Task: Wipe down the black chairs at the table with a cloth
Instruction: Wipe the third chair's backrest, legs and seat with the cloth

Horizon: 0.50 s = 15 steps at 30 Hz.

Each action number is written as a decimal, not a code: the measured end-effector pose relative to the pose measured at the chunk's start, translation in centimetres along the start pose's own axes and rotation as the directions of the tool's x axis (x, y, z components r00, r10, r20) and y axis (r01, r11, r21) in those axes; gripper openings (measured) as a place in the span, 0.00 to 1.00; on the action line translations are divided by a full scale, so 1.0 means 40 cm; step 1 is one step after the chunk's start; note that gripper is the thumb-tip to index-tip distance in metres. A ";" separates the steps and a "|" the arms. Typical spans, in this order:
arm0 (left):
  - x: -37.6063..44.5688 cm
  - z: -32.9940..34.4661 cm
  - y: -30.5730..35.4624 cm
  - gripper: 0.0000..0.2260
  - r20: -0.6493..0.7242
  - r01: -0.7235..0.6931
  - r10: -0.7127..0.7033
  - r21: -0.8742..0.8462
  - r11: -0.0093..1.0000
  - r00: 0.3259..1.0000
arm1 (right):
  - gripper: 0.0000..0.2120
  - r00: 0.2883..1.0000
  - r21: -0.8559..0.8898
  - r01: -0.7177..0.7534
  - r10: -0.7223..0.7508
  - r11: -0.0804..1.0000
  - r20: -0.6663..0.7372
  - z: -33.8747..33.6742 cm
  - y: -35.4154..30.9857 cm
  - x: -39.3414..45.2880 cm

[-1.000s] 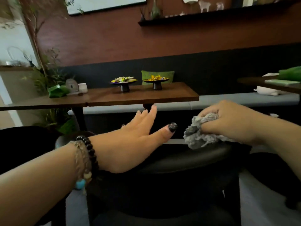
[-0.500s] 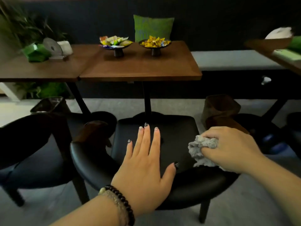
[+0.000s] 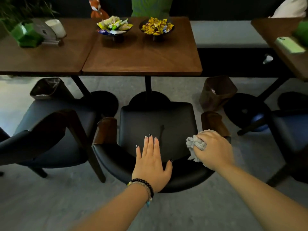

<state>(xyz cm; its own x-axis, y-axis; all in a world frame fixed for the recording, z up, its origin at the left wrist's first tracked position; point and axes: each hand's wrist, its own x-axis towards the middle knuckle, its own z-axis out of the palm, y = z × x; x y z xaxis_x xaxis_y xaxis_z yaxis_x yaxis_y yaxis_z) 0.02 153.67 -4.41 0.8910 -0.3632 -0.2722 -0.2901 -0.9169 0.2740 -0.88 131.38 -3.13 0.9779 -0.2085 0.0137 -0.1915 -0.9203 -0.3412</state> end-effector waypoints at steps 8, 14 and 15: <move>-0.004 -0.017 -0.010 0.35 -0.002 0.005 -0.005 -0.050 0.999 1.000 | 0.17 1.000 0.042 0.007 -0.008 0.999 0.011 -0.024 -0.017 0.001; 0.051 -0.031 0.035 0.31 0.035 0.207 -0.206 -0.309 0.928 0.978 | 0.19 0.980 0.493 -0.127 0.187 0.860 -0.073 -0.066 0.014 0.064; 0.075 -0.033 0.059 0.32 0.040 0.228 -0.232 -0.394 0.890 0.972 | 0.21 0.956 0.564 -0.163 0.271 0.809 -0.112 -0.089 0.039 0.098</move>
<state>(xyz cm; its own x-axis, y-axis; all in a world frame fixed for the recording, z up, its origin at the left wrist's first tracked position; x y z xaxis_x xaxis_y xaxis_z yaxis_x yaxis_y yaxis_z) 2.47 150.63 -3.37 0.9193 -0.1473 -0.3650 0.0826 -0.8344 0.5449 2.35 127.93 -0.29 0.8736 -0.4860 0.0258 -0.2675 -0.5238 -0.8087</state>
